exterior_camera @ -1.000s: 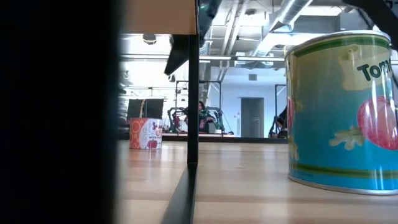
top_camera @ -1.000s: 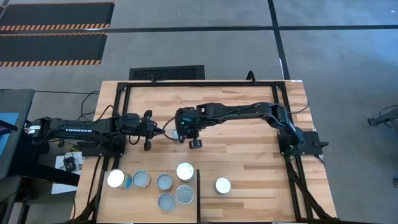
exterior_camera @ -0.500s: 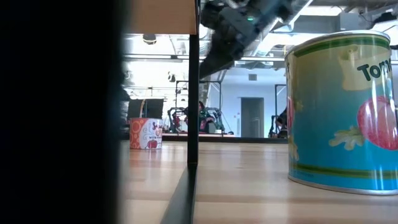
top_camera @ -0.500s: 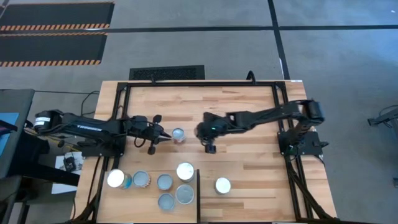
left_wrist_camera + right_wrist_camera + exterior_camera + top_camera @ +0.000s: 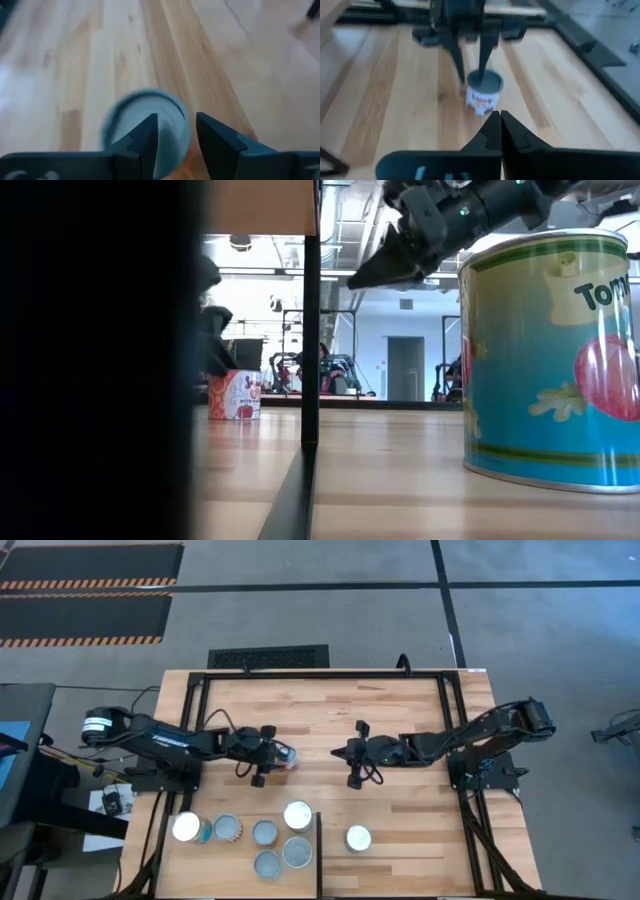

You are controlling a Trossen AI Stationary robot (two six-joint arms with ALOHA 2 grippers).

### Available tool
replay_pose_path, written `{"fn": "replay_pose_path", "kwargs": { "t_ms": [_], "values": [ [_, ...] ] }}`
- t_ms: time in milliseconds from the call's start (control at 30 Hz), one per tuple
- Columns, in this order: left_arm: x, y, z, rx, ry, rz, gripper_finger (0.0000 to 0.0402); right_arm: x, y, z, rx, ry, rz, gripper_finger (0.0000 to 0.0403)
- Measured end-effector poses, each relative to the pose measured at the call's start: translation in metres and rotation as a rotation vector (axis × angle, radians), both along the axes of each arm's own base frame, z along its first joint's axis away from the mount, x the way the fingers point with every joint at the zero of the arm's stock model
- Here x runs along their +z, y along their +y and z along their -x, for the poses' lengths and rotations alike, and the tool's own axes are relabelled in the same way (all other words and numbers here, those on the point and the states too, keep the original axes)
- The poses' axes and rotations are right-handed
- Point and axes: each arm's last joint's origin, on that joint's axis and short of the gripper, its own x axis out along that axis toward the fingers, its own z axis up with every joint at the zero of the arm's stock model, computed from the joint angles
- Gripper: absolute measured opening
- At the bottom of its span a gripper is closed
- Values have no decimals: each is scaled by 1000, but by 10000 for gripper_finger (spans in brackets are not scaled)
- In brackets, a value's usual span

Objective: Pick and place cans onto a shelf
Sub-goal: Put the canned meatballs on the shelf

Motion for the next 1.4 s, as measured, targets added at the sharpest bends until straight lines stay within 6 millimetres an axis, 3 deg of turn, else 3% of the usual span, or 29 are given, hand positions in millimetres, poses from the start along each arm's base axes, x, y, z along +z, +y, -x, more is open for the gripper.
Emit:
{"fn": "replay_pose_path", "kwargs": {
  "t_ms": [133, 300, 367, 467, 700, 1033, 1200, 1400],
  "values": [
    [-4, 2, -12, -13, 82, -34, 109, 0, 7, 1, -25, -26, 22, 13],
    [-2, 3, -22, -71, 142, -91, 47, -3, 13, 0, -42, -38, 50, 17],
    [3, 3, -23, -93, 153, -115, 17, -3, 13, -1, -45, -39, 50, 15],
    [17, 2, -19, -112, 206, -100, 10, -7, 17, -1, -34, -15, 54, 10],
    [86, -3, -6, -63, 137, -65, 4, -12, 23, 2, -32, -11, 55, 13],
    [202, -40, 46, -19, 88, 20, 2, -14, 23, 3, -61, -15, 63, 10],
    [228, -72, 69, -202, 76, 66, 2, -13, 23, 3, -57, -17, 76, 12],
    [241, -110, 86, -389, 45, 94, 1, -13, 20, 2, -63, -19, 77, 9]
  ]
}}
